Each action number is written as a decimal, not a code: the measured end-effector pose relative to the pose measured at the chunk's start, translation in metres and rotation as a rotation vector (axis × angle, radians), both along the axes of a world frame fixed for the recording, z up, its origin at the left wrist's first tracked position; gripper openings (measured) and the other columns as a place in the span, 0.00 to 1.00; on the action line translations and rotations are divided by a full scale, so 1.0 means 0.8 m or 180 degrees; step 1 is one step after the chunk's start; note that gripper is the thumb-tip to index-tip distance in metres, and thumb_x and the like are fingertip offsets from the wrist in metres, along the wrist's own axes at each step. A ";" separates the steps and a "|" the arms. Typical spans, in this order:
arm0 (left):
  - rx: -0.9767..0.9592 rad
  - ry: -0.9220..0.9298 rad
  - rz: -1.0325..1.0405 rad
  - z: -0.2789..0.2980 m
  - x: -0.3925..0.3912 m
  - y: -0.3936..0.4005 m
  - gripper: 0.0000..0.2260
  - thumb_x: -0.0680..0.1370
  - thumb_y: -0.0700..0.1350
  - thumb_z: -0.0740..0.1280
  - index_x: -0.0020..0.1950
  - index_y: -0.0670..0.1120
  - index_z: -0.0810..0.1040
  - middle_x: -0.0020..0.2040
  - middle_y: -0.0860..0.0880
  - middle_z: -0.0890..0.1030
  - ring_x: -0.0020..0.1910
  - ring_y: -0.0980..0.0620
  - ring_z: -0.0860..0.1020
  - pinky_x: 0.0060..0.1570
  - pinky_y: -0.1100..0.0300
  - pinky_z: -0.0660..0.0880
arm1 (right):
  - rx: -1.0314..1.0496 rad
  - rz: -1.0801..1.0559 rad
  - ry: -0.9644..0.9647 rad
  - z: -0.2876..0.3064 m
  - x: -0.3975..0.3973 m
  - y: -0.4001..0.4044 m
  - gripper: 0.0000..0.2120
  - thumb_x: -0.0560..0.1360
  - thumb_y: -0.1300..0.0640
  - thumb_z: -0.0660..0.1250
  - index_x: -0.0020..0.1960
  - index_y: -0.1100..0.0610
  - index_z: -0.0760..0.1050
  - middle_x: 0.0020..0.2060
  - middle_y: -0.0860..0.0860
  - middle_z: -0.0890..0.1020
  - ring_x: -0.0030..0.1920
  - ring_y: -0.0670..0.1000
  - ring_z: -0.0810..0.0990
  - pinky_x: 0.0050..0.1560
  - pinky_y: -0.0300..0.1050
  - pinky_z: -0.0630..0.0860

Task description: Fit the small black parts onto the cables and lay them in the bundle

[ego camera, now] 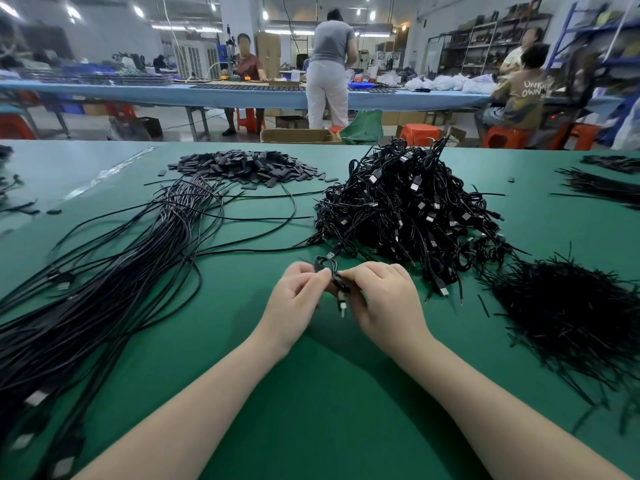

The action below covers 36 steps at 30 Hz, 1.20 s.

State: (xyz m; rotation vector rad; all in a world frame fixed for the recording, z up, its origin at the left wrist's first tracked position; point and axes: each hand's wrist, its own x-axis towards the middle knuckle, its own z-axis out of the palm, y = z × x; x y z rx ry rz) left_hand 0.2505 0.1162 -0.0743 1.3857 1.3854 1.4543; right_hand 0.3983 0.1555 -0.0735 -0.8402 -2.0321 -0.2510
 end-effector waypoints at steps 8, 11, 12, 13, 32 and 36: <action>0.0411 0.0145 -0.0073 0.003 0.007 -0.005 0.15 0.80 0.38 0.60 0.41 0.49 0.84 0.49 0.56 0.84 0.56 0.60 0.78 0.57 0.66 0.71 | -0.0051 -0.0186 -0.0030 -0.002 0.004 0.005 0.04 0.68 0.64 0.70 0.36 0.58 0.76 0.32 0.50 0.79 0.34 0.55 0.80 0.37 0.46 0.70; 0.0383 -0.0051 -0.0037 0.007 0.006 -0.006 0.14 0.80 0.38 0.60 0.45 0.49 0.84 0.45 0.57 0.85 0.48 0.63 0.80 0.45 0.74 0.71 | -0.0024 -0.0223 0.0047 -0.004 0.003 0.008 0.04 0.71 0.60 0.69 0.37 0.57 0.78 0.32 0.49 0.80 0.35 0.54 0.81 0.37 0.47 0.68; 0.0369 -0.0034 -0.0030 0.007 0.005 -0.006 0.15 0.81 0.39 0.59 0.46 0.51 0.84 0.45 0.59 0.84 0.46 0.64 0.79 0.42 0.75 0.71 | 0.0002 -0.0220 0.0077 -0.005 0.003 0.009 0.04 0.71 0.60 0.69 0.38 0.57 0.79 0.33 0.48 0.81 0.36 0.54 0.81 0.38 0.46 0.67; 0.0356 -0.0009 -0.0031 0.006 0.004 -0.005 0.15 0.81 0.39 0.59 0.48 0.53 0.84 0.43 0.60 0.84 0.44 0.63 0.79 0.40 0.74 0.71 | 0.0048 -0.0221 0.0103 -0.005 0.003 0.010 0.03 0.71 0.60 0.69 0.39 0.57 0.80 0.33 0.48 0.82 0.36 0.53 0.81 0.39 0.46 0.68; -0.0512 -0.1272 -0.0610 -0.003 -0.005 0.005 0.14 0.80 0.37 0.59 0.42 0.49 0.80 0.40 0.51 0.83 0.41 0.53 0.82 0.33 0.63 0.75 | 0.0894 -0.0190 0.0106 0.005 -0.004 -0.004 0.06 0.74 0.60 0.68 0.39 0.56 0.81 0.34 0.47 0.81 0.35 0.51 0.80 0.39 0.47 0.68; -0.0450 -0.0912 -0.0790 -0.007 -0.003 0.002 0.05 0.75 0.48 0.65 0.47 0.49 0.77 0.41 0.53 0.81 0.40 0.55 0.81 0.39 0.62 0.75 | 0.0676 -0.0196 0.0161 0.002 -0.003 -0.003 0.04 0.73 0.60 0.69 0.41 0.56 0.81 0.35 0.46 0.81 0.36 0.50 0.81 0.39 0.47 0.69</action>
